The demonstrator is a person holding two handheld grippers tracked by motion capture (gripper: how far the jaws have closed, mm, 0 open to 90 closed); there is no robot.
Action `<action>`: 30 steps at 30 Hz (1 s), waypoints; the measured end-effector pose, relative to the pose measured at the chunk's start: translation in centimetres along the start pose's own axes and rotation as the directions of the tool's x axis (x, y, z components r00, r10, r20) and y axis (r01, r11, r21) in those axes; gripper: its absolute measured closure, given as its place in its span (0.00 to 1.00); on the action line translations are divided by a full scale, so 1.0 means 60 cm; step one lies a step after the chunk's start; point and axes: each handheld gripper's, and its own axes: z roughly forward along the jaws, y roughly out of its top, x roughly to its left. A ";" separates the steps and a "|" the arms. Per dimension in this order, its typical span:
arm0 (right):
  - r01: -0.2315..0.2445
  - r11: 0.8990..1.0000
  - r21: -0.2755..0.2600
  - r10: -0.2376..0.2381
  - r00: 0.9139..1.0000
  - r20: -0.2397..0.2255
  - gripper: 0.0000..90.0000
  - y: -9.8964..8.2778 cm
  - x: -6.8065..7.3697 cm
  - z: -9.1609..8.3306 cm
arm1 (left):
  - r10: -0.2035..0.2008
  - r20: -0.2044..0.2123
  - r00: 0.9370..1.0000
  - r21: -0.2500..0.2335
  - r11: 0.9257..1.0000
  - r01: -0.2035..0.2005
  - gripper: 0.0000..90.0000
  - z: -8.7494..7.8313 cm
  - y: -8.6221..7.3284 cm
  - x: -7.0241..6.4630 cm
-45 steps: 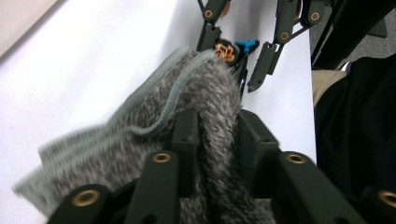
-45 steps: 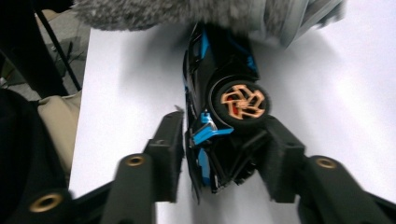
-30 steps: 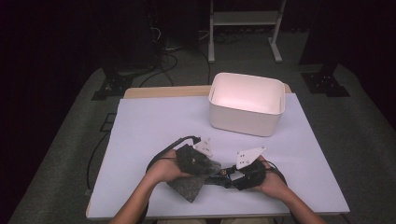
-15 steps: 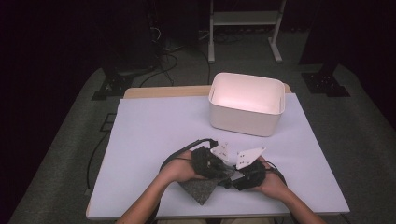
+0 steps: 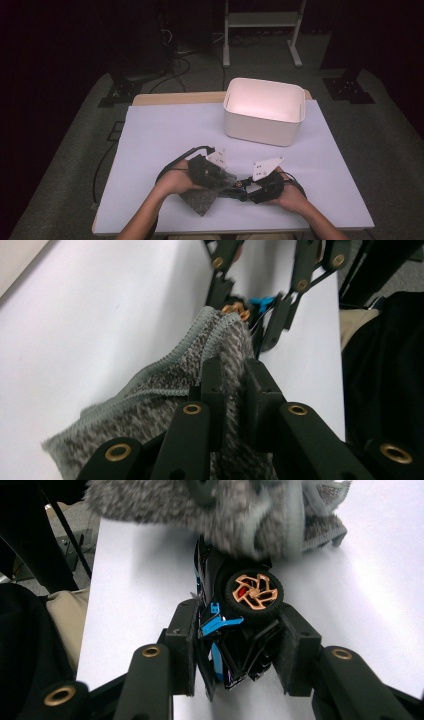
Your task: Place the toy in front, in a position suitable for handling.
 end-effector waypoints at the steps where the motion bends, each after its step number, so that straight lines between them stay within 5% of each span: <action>1: 0.000 1.000 -0.001 0.000 1.000 0.002 0.63 0.000 0.001 0.000 | 0.014 0.008 1.000 -0.003 1.000 -0.014 0.90 0.006 0.008 -0.002; 6: 0.002 1.000 -0.002 -0.002 1.000 0.006 0.63 -0.001 0.001 0.001 | 0.059 0.040 0.997 -0.008 0.998 -0.059 0.90 0.030 0.040 -0.009; 11: -0.003 1.000 -0.004 0.004 1.000 0.005 0.63 -0.001 0.001 0.001 | 0.047 0.041 0.998 -0.008 0.999 -0.047 0.90 0.027 0.034 -0.003; 18: 0.003 1.000 -0.002 -0.003 1.000 0.008 0.63 -0.001 0.002 0.001 | -0.021 -0.004 1.000 -0.002 1.000 0.021 0.90 -0.007 -0.013 0.007; 30: 0.009 1.000 -0.006 -0.009 1.000 0.005 0.63 -0.002 0.000 0.001 | -0.132 -0.050 0.990 -0.039 0.991 0.130 0.89 -0.072 -0.094 0.018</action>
